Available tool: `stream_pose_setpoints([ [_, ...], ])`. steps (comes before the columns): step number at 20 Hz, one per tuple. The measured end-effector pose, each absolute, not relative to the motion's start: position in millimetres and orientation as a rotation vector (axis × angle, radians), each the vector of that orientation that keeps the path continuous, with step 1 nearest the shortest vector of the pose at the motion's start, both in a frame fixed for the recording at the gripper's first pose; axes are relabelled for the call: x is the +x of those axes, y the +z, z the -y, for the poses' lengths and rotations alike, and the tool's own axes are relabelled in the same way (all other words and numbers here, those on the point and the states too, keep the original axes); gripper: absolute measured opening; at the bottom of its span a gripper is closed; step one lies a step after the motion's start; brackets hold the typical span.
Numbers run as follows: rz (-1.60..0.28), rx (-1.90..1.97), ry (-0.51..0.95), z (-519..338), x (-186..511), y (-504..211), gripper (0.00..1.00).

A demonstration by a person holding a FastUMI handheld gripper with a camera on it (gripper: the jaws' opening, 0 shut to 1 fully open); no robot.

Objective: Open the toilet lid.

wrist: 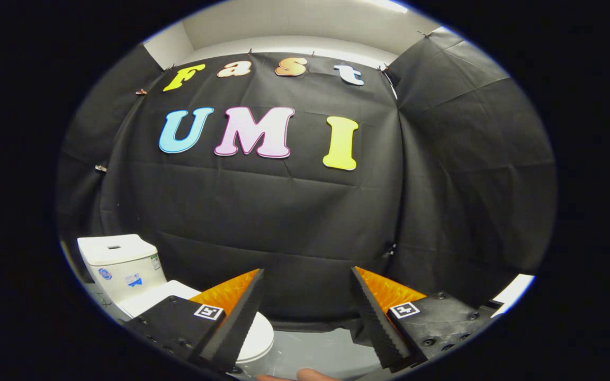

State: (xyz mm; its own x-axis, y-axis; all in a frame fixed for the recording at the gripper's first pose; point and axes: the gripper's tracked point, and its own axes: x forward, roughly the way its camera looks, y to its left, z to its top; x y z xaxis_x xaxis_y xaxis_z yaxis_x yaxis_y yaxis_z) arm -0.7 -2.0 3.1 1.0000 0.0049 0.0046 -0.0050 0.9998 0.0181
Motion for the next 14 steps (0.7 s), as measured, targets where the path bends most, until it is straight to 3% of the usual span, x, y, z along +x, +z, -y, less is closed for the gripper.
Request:
stream_pose_setpoints([
  [14,0.008,0.006,-0.004,3.8,-0.9,4.4,0.98],
])
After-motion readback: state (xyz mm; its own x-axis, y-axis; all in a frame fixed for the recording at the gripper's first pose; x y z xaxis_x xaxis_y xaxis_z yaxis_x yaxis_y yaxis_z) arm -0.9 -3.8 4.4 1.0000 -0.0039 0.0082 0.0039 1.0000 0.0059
